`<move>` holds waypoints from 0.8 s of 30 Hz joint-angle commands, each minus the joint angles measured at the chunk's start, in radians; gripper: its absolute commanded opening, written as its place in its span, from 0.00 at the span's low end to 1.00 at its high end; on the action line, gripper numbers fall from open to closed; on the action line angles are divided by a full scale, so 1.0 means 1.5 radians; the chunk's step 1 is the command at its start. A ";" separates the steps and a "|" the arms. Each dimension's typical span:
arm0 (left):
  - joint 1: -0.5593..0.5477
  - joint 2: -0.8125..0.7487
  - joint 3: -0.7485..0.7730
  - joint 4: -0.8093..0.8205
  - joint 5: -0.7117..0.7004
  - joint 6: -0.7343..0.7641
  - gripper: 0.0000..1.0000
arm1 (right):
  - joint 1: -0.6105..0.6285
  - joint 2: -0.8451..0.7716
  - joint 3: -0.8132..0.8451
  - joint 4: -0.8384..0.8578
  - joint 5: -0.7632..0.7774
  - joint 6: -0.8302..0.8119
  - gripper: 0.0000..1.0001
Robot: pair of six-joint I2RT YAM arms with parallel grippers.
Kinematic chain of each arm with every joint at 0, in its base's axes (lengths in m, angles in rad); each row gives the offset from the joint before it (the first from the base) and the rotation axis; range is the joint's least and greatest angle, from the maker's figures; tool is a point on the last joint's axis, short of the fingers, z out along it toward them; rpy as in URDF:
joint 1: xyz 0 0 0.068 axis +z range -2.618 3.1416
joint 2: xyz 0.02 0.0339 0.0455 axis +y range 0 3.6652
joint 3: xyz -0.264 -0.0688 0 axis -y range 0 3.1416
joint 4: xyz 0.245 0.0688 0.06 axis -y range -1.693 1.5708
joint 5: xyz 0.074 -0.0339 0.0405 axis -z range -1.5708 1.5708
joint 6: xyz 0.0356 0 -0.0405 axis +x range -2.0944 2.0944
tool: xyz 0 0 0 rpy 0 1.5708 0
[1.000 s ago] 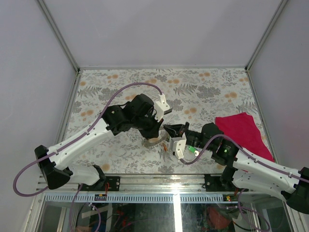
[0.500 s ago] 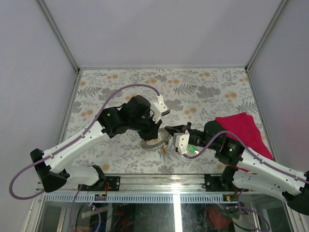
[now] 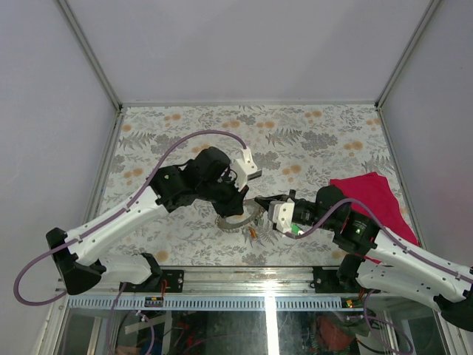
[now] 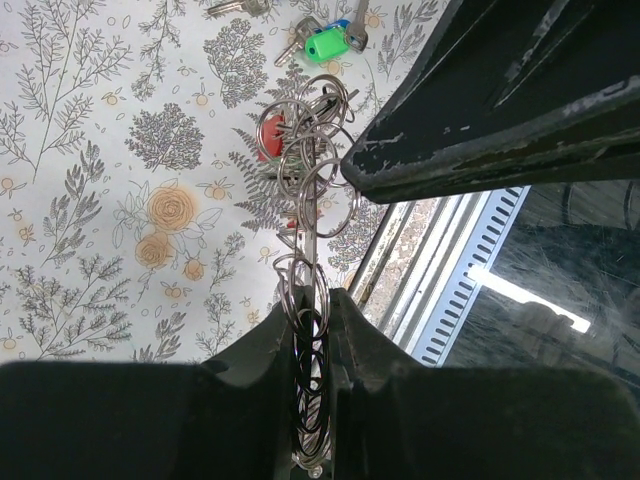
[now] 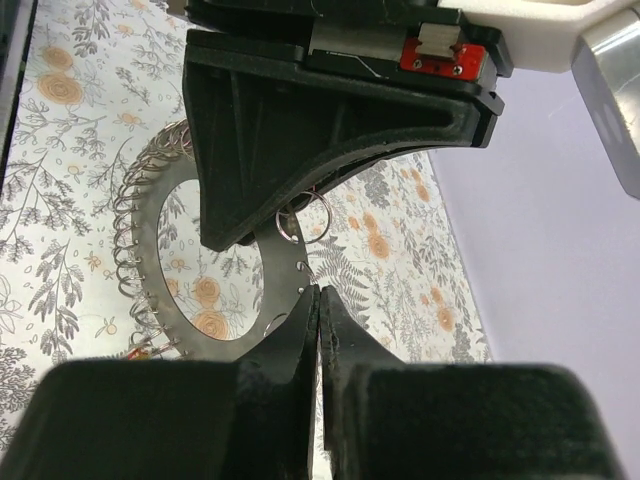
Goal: Put the keys on the keyring
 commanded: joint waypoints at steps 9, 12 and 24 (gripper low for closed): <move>-0.003 -0.034 -0.017 0.055 -0.008 0.011 0.00 | 0.006 -0.063 0.007 0.088 0.022 0.080 0.32; -0.003 -0.043 -0.023 0.068 -0.033 0.011 0.00 | 0.006 -0.085 -0.004 0.098 0.057 0.130 0.37; -0.003 -0.127 -0.066 0.167 -0.165 0.060 0.00 | 0.006 -0.096 0.064 -0.041 0.304 0.599 0.46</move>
